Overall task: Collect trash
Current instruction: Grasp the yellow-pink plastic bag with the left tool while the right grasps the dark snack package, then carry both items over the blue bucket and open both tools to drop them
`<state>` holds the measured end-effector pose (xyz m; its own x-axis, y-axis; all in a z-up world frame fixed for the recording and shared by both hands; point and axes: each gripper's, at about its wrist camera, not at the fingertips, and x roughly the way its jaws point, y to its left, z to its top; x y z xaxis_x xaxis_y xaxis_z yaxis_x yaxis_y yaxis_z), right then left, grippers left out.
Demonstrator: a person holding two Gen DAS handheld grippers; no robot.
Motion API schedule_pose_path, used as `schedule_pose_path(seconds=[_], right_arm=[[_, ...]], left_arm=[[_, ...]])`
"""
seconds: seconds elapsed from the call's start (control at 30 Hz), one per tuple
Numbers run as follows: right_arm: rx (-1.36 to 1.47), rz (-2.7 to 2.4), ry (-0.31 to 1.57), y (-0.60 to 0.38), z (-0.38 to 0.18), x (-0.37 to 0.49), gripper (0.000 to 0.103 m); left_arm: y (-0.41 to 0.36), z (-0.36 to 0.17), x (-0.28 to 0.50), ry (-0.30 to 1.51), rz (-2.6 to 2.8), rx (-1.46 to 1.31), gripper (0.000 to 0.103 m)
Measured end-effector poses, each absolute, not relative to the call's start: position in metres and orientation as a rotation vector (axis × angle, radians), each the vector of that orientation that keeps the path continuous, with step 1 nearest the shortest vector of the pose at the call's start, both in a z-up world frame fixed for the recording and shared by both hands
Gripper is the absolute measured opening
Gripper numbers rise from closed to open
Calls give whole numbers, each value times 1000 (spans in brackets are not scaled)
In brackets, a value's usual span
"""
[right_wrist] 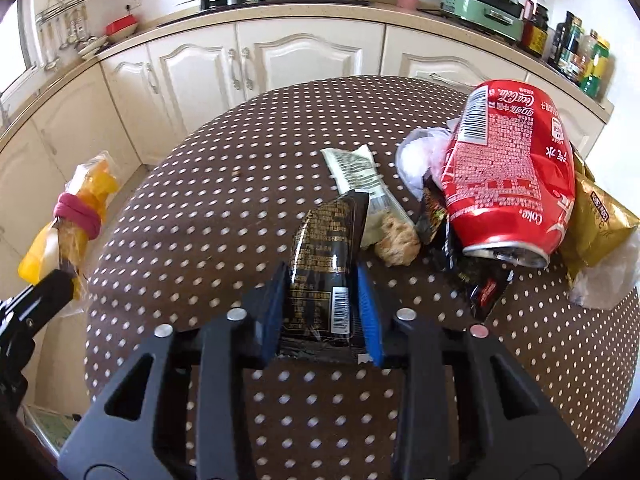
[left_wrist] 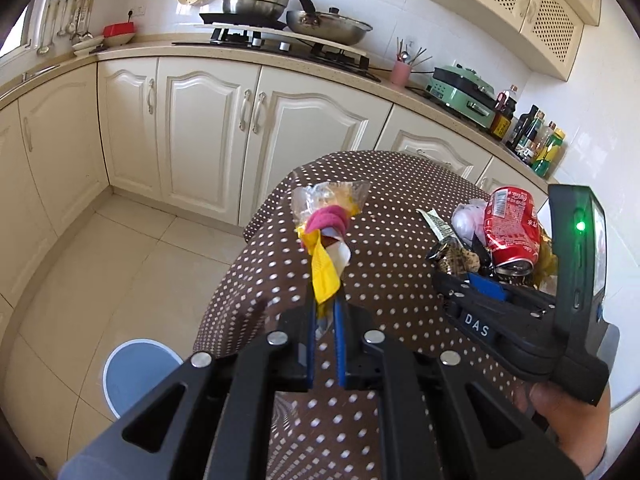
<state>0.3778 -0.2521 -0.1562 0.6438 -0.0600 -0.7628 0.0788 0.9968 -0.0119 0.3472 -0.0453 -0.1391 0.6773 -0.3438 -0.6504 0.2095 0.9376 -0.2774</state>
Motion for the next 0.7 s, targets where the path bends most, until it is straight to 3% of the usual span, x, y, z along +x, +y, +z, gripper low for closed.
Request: schedule_pose_path(seconds=[0.47,0.7], right_arm=[[50,176,740,-164,-131,314,27],[-4,348,801,-69,-162,315,27]], left_arm=[[40,-137,294,722,-225,-266,7],[113,-169,277,760,-101,-312,7]])
